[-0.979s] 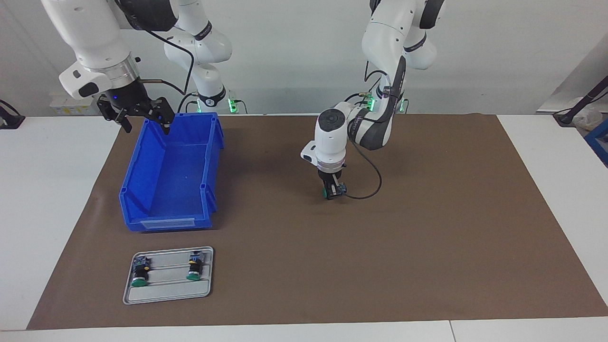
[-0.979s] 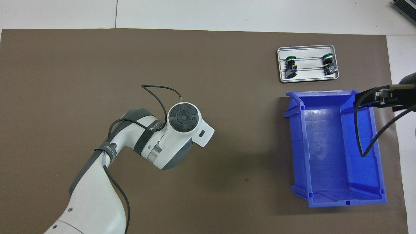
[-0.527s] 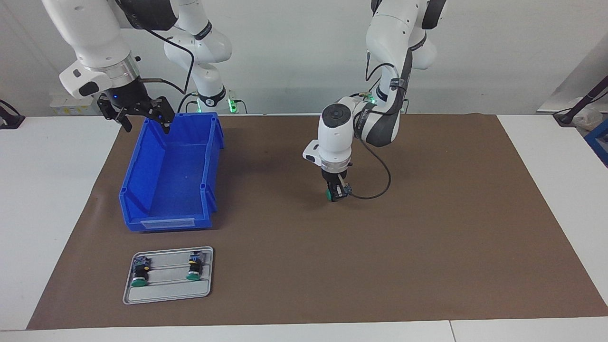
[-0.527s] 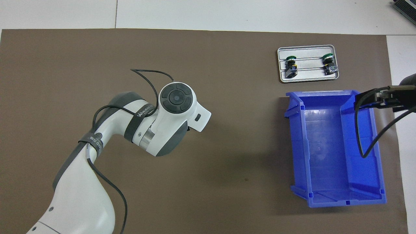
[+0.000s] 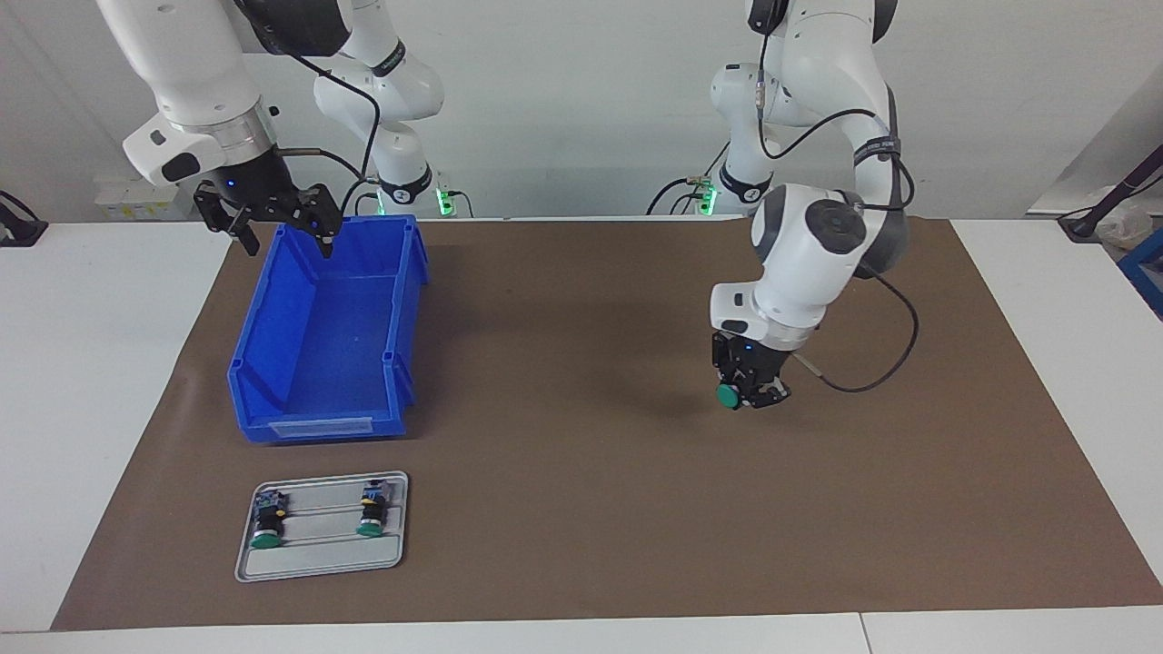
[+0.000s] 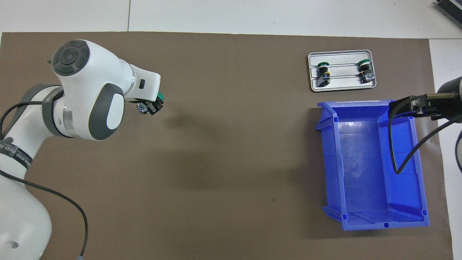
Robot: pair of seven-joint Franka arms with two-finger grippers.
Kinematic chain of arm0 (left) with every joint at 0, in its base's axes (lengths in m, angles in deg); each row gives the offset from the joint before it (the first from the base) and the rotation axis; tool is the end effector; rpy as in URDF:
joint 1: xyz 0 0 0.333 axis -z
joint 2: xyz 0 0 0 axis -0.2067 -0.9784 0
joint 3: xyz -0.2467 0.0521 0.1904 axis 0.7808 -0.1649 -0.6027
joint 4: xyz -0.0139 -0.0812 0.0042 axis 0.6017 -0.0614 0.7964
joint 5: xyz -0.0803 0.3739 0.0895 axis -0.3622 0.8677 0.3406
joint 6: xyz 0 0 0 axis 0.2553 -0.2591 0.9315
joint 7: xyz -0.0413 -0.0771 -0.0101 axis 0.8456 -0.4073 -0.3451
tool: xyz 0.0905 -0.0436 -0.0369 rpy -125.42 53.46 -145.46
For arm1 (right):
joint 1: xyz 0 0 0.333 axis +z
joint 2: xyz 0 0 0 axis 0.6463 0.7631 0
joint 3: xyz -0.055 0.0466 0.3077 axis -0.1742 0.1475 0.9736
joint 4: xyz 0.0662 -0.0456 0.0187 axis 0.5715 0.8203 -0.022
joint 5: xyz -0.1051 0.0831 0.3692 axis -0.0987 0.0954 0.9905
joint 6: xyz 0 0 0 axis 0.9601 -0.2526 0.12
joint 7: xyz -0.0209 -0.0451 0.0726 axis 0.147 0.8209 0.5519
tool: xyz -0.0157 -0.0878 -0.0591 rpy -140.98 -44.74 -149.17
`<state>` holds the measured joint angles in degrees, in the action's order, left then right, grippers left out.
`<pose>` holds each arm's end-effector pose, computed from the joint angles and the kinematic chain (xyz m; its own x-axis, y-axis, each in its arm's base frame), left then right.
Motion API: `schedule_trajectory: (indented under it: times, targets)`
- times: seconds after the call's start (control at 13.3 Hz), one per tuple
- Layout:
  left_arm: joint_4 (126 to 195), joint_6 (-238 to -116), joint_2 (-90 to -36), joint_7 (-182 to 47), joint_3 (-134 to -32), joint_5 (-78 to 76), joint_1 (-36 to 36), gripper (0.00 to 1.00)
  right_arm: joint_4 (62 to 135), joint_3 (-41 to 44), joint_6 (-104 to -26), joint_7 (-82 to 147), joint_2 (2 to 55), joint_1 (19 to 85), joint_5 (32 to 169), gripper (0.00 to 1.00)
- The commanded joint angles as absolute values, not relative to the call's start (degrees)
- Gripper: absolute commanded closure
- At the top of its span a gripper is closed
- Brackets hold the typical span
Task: Place and press button with both arms
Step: 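Move the held button with the left gripper back toward mid-table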
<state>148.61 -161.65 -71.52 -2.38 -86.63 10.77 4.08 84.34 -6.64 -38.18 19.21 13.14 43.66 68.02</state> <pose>0.6321 -0.1883 0.4143 0.5160 -0.8276 0.2211 -0.8543 -0.5162 0.0615 0.5551 0.0183 0.6285 0.9988 -0.0456 0.0193 -0.0463 -0.9983 0.0363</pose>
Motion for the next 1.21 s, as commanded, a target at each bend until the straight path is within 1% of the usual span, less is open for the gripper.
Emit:
schedule_trajectory:
  times: [0.0, 0.15, 0.45, 0.83, 0.98, 1.13]
  targets:
    - [154.6, -164.7, -68.7, 6.3, -86.1, -0.8, 0.3, 1.00, 86.1, -6.5, -42.0, 19.9, 12.0, 43.2, 70.9, 0.00]
    - [159.5, -170.8, -67.4, 14.8, -86.1, -8.3, -2.4, 1.00, 86.1, -6.5, -42.3, 19.9, 12.1, 43.1, 71.6, 0.00]
    - [166.5, -181.2, -65.7, 29.8, -86.1, -23.7, -3.0, 1.00, 86.1, -6.6, -41.7, 20.0, 12.1, 43.2, 70.4, 0.00]
    - [174.8, -182.9, -62.9, 50.5, -86.1, -49.1, -2.4, 1.00, 86.6, -6.7, -41.7, 19.9, 11.8, 43.2, 69.1, 0.00]
    - [177.8, -182.4, -63.1, 59.0, -86.1, -57.1, -2.3, 1.00, 86.7, -6.5, -41.2, 19.3, 11.6, 43.2, 67.0, 0.00]
    - [178.9, -182.1, -64.6, 69.1, -85.9, -68.7, -1.0, 1.00, 86.6, -6.4, -41.1, 19.3, 11.7, 43.2, 66.9, 0.00]
